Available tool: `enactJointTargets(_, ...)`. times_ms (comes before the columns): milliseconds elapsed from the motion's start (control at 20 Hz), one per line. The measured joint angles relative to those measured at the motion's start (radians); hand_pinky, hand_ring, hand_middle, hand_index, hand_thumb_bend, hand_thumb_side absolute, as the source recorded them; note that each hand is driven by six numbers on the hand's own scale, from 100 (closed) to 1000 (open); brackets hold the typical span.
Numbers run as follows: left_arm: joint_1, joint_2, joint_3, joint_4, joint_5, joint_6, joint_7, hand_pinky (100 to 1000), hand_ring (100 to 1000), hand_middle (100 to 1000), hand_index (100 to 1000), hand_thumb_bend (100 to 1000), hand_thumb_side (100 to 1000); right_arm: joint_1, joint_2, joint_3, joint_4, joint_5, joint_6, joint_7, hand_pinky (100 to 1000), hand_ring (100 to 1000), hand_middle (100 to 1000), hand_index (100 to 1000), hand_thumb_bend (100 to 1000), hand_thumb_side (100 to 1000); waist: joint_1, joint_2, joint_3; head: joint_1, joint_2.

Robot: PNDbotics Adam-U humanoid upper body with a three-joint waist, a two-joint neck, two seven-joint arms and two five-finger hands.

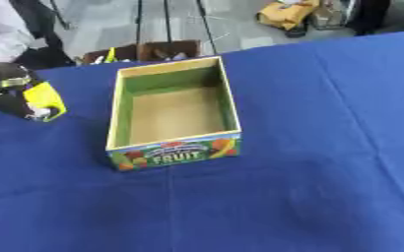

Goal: Pick up objects on the table and place them in the box.

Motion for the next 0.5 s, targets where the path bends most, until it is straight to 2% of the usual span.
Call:
enactJointTargets(200,0.001,0.0,0.0,-0.006,-0.013,-0.004,0.016,333,536,648,684,100,840,0.0,0.0,0.0,0.0,0.0,0.0,0.0,732,816,587,843,100,685,-0.001,0.0,0.001,0.0,0.0)
enactJointTargets(500,0.0,0.0,0.001,-0.024,0.021,-0.002,0.033,270,505,602,661,100,828,0.0,0.0,0.0,0.0,0.0,-0.001,-0.001,732,816,587,843,100,686,-0.001,0.0,0.001,0.0,0.0)
